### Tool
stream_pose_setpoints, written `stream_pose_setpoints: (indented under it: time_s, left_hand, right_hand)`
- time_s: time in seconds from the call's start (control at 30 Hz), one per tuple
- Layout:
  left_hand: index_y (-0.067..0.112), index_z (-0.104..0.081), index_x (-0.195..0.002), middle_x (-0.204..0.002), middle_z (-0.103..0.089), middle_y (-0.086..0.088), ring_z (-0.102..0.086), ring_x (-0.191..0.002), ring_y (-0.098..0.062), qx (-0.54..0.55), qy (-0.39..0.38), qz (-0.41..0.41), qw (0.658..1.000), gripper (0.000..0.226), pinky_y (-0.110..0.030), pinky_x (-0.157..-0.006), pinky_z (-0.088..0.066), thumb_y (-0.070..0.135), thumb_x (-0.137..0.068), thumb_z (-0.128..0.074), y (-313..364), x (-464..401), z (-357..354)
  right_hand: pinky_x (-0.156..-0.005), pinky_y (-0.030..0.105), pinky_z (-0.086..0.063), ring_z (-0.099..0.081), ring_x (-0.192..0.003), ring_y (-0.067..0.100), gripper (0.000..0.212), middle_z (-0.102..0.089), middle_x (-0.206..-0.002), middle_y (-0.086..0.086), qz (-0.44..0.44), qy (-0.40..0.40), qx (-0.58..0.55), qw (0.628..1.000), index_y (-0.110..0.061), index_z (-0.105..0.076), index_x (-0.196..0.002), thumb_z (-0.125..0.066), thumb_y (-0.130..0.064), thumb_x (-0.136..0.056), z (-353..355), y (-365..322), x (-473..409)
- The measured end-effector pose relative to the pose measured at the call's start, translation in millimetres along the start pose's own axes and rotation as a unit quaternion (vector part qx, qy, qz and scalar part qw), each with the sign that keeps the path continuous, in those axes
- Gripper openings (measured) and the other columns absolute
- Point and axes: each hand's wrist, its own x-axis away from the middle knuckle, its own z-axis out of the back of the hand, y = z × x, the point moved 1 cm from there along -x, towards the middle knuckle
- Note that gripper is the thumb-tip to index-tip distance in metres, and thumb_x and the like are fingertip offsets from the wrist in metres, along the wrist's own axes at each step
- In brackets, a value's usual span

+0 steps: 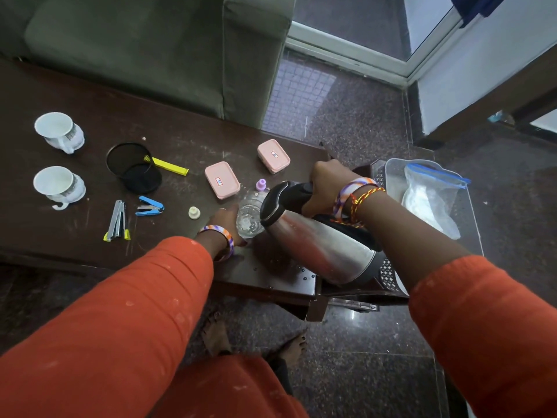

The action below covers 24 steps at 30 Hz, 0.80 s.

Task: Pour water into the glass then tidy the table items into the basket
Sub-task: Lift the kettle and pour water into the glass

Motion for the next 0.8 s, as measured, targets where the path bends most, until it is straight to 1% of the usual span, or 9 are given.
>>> stream_pose_setpoints:
  time_s: [0.2, 0.27, 0.37, 0.43, 0.53, 0.6, 0.7, 0.77, 0.8]
  left_hand:
    - [0.002, -0.056, -0.122, -0.122, -0.058, -0.028, -0.051, -0.118, -0.041, -0.048, 0.025, -0.039, 0.998, 0.052, -0.041, -0.1, -0.042, 0.023, -0.076, -0.067, 12, 10, 14]
    - [0.002, -0.058, -0.12, -0.123, -0.06, -0.027, -0.053, -0.118, -0.04, -0.043, 0.036, -0.036, 0.998, 0.051, -0.04, -0.099, -0.043, 0.028, -0.076, -0.061, 14, 13, 20]
    - [0.002, -0.058, -0.121, -0.126, -0.06, -0.023, -0.054, -0.119, -0.036, -0.046, 0.054, -0.015, 0.997, 0.048, -0.035, -0.099, -0.041, 0.02, -0.078, -0.067, 19, 17, 29]
    - [0.0, -0.06, -0.117, -0.123, -0.062, -0.023, -0.055, -0.117, -0.034, -0.039, 0.062, -0.024, 0.997, 0.043, -0.033, -0.095, -0.042, 0.017, -0.079, -0.067, 27, 18, 34]
    - [0.0, -0.063, -0.111, -0.117, -0.066, -0.022, -0.058, -0.111, -0.034, -0.022, 0.069, -0.052, 0.996, 0.035, -0.032, -0.09, -0.044, 0.016, -0.08, -0.065, 46, 19, 41]
    - [0.003, -0.064, -0.112, -0.116, -0.067, -0.019, -0.06, -0.11, -0.032, -0.004, 0.072, -0.072, 0.995, 0.035, -0.032, -0.093, -0.045, 0.016, -0.08, -0.065, 62, 17, 41]
    - [0.004, -0.067, -0.108, -0.112, -0.07, -0.016, -0.064, -0.106, -0.029, 0.025, 0.085, -0.101, 0.991, 0.03, -0.032, -0.094, -0.047, 0.015, -0.079, -0.066, 93, 18, 38]
    - [0.002, -0.068, -0.104, -0.108, -0.07, -0.018, -0.065, -0.102, -0.028, 0.053, 0.086, -0.121, 0.987, 0.027, -0.032, -0.092, -0.048, 0.012, -0.079, -0.066, 120, 18, 33]
    - [0.001, -0.069, -0.102, -0.104, -0.071, -0.019, -0.067, -0.095, -0.026, 0.078, 0.084, -0.134, 0.984, 0.024, -0.03, -0.088, -0.049, 0.009, -0.08, -0.066, 135, 18, 30]
  right_hand:
    - [-0.05, 0.027, -0.039, -0.05, -0.057, 0.028, 0.032, -0.054, -0.063, 0.012, -0.008, 0.035, -0.03, 0.999, -0.002, -0.054, -0.064, -0.076, -0.026, -0.061, -3, 17, 9]
    - [-0.048, 0.028, -0.035, -0.046, -0.054, 0.026, 0.034, -0.049, -0.056, 0.011, -0.013, 0.053, -0.051, 0.997, -0.005, -0.051, -0.056, -0.077, -0.026, -0.06, -3, 29, 19]
    - [-0.042, 0.025, -0.029, -0.039, -0.046, 0.017, 0.034, -0.042, -0.05, 0.003, -0.042, 0.064, -0.105, 0.992, -0.007, -0.052, -0.055, -0.078, -0.027, -0.059, -3, 46, 38]
    - [-0.042, 0.021, -0.031, -0.043, -0.047, 0.015, 0.031, -0.048, -0.052, 0.003, -0.062, 0.066, -0.137, 0.986, -0.003, -0.057, -0.059, -0.078, -0.026, -0.061, -3, 57, 51]
    - [-0.05, 0.024, -0.036, -0.052, -0.054, 0.019, 0.027, -0.057, -0.058, 0.009, -0.071, 0.064, -0.211, 0.973, 0.004, -0.065, -0.068, -0.078, -0.019, -0.064, -4, 76, 72]
    - [-0.052, 0.026, -0.039, -0.053, -0.051, 0.019, 0.018, -0.058, -0.055, 0.008, -0.071, 0.07, -0.274, 0.957, -0.003, -0.064, -0.06, -0.079, -0.013, -0.064, -5, 93, 87]
    - [-0.048, 0.023, -0.043, -0.055, -0.044, 0.012, 0.026, -0.059, -0.048, 0.002, -0.07, 0.096, -0.335, 0.935, -0.016, -0.06, -0.051, -0.079, -0.006, -0.065, -1, 121, 110]
    - [-0.045, 0.017, -0.044, -0.055, -0.039, 0.006, 0.027, -0.06, -0.043, -0.003, -0.065, 0.121, -0.362, 0.922, -0.016, -0.061, -0.052, -0.078, -0.001, -0.066, 6, 140, 129]
    - [-0.046, 0.018, -0.045, -0.055, -0.041, 0.007, 0.023, -0.061, -0.045, -0.001, -0.062, 0.133, -0.373, 0.916, -0.013, -0.063, -0.055, -0.077, 0.001, -0.067, 11, 151, 138]
